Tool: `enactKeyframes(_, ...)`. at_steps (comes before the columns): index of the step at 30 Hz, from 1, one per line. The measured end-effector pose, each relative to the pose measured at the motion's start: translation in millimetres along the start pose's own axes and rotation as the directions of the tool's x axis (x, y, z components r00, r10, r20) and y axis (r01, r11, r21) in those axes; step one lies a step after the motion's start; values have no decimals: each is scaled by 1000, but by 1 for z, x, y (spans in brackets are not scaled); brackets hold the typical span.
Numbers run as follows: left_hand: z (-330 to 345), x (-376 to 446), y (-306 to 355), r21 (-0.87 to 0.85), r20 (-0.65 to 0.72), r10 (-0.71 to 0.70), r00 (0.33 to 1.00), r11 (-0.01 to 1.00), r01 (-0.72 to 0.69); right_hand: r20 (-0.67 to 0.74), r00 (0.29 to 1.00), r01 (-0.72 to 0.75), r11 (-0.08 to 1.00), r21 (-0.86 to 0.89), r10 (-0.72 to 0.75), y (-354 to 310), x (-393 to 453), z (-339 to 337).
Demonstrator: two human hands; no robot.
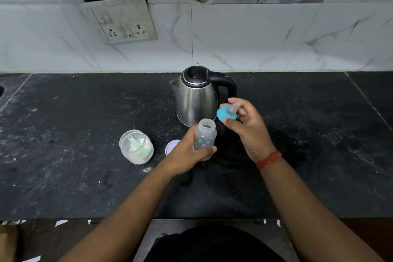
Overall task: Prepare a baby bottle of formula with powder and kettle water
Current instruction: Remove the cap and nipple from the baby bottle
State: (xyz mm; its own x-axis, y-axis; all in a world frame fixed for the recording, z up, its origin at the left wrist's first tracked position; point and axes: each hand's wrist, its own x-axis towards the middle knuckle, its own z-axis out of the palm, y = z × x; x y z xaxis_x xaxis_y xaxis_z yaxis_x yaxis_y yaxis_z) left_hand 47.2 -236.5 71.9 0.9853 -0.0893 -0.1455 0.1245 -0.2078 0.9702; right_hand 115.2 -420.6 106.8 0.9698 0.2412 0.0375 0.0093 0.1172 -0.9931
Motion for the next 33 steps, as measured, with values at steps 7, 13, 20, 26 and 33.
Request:
enactKeyframes(7, 7, 19, -34, 134, -155, 73, 985, 990, -52, -117, 993, -57, 833, -550, -9, 52, -4, -20)
enactKeyframes(13, 25, 36, -55, 192, -106, -4, 994, 981, 24, -64, 995, -95, 626, -774, 72, 91, -5, -27)
enactKeyframes(20, 24, 54, -67, 234, -107, -83, 991, 966, 107, -69, 979, -162, 518, -840, 194, 110, -2, -30)
enactKeyframes(26, 21, 53, -80, 233, -107, -99, 989, 965, 122, -69, 982, -146, 473, -869, 176, 114, -6, -33)
enactKeyframes(33, 15, 49, -82, 268, -74, -83, 994, 958, 100, -17, 975, -117, 444, -888, 223, 108, -7, -33)
